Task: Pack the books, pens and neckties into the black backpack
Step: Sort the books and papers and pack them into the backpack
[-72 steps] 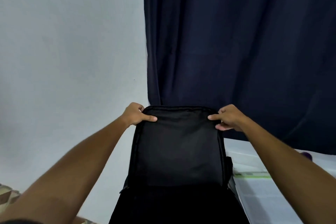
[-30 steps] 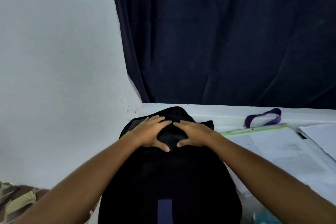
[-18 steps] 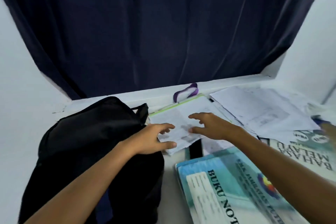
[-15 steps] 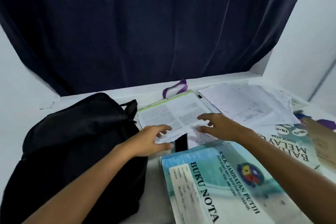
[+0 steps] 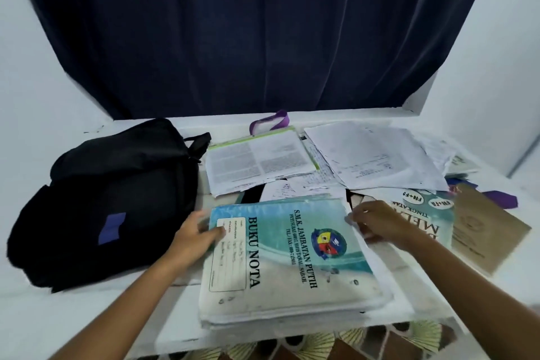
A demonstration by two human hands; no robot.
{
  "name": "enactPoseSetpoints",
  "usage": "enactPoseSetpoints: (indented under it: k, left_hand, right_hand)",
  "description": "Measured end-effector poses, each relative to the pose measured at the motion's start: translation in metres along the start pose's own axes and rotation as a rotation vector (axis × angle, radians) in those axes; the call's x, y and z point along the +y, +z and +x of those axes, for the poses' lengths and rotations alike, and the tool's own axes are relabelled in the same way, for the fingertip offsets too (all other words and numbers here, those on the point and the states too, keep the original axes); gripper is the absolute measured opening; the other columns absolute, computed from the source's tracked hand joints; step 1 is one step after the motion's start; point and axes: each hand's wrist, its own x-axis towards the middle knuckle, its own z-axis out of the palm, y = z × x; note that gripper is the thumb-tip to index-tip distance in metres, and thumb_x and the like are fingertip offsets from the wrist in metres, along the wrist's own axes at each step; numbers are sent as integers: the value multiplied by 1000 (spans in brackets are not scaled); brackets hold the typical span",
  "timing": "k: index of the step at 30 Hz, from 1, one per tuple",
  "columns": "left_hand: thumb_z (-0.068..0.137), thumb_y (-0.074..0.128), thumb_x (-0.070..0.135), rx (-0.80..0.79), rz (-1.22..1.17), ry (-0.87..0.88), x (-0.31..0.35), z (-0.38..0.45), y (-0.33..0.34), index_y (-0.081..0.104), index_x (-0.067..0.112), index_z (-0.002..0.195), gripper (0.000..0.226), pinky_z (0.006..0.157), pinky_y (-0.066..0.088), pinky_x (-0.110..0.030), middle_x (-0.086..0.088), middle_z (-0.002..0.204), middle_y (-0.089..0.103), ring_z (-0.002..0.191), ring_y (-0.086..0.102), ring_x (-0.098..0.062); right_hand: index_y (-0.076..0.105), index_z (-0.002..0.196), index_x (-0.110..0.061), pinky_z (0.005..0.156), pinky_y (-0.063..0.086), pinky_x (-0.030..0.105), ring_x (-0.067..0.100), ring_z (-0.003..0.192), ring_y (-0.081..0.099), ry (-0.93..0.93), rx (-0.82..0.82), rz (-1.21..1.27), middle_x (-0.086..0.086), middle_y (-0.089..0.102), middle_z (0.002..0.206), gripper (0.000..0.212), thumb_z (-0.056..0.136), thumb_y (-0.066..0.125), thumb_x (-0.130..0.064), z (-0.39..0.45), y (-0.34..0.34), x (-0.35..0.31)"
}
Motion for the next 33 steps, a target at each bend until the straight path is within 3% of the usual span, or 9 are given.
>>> enactPoseSetpoints:
  k: [5,8,14,16,18,22,27,29,33]
  left_hand:
    - [87,69,7,48,-206,-186,3,-9,2,67,-8,97,19,75,55,-37,-24,97,73,85,70,-31]
    - [86,69,4,-8,-262,-230,7,-11,1,69,-10,96,17,59,58,-29,-22,91,74,77,72,-30]
    - [76,78,-2,-27,-249,-235,17,-13,8,65,-8,88,19,59,61,-35,-22,85,74,73,74,-31]
    - [73,78,-7,-1,-264,-218,21,-13,12,59,-5,92,27,64,61,-40,-18,79,75,70,74,-29]
    - [73,76,-12,16,-302,-202,25,-13,15,53,-1,97,35,53,59,-37,-14,74,74,63,73,-26]
    - [73,75,-13,22,-315,-115,28,-12,15,47,3,113,52,57,57,-36,-16,100,70,77,73,-26]
    - [78,64,-20,-24,-467,-43,20,-16,20,42,6,114,50,49,56,-31,-16,100,66,68,73,-22]
    - [78,64,-21,-34,-519,-39,17,-16,20,43,7,115,51,49,57,-32,-15,101,65,68,73,-23]
    - [75,65,-20,-30,-578,-55,10,-12,17,45,7,113,50,54,60,-39,-21,111,64,84,69,-32]
  right_hand:
    - [64,82,-5,60,47,27,20,59,50,42,-13,86,8,50,64,12,85,71,-13,-1,5,7]
    - [57,73,-7,58,41,27,20,56,45,64,-21,124,10,46,64,19,84,72,-9,-2,9,6]
    - [38,56,-12,48,25,23,15,42,30,79,1,177,4,35,44,46,77,78,-1,1,16,4]
    - [41,60,-9,43,21,20,14,42,27,80,-1,193,4,34,47,42,75,78,1,3,17,6]
    - [52,72,-3,39,20,18,14,41,28,82,6,200,6,37,49,27,73,78,4,4,18,8]
    - [62,84,5,38,31,18,19,43,47,70,24,288,13,58,56,18,73,74,13,-2,15,7]
    - [56,109,-3,62,60,41,37,83,70,21,23,444,23,68,103,47,70,76,13,-2,15,10]
    - [55,109,-4,78,59,52,41,91,69,-9,20,506,23,67,106,47,70,75,14,-4,16,11]
    - [51,113,-5,77,58,55,45,92,68,-64,-17,642,28,66,109,50,73,70,17,-8,17,12]
